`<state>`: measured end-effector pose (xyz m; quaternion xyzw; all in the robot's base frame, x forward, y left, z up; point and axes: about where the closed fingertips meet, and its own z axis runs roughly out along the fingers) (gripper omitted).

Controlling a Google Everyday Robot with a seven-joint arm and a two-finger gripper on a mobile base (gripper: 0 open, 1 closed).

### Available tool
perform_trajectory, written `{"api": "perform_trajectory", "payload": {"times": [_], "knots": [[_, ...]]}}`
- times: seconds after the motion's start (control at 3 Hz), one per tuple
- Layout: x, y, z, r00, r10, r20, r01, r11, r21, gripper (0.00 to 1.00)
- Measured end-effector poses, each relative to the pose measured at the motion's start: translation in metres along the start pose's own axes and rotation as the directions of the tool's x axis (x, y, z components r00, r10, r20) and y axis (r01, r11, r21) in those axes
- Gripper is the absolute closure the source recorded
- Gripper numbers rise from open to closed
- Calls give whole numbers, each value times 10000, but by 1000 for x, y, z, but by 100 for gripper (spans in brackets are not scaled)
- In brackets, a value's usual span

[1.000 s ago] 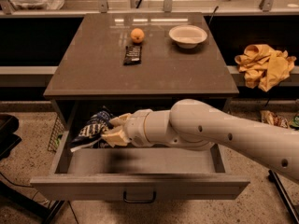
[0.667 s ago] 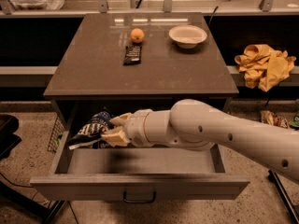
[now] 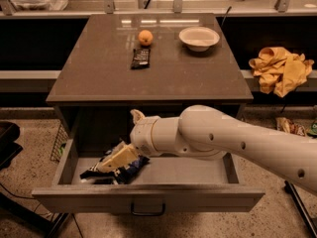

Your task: Place blue chip bag into top drawer

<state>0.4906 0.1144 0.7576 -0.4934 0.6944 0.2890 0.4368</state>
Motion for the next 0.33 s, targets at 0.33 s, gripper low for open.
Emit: {"api": "perform_trajectory", "payload": {"times": [0.33], "knots": [[0, 0, 0, 10000, -1, 0, 1, 10000, -1, 0]]}}
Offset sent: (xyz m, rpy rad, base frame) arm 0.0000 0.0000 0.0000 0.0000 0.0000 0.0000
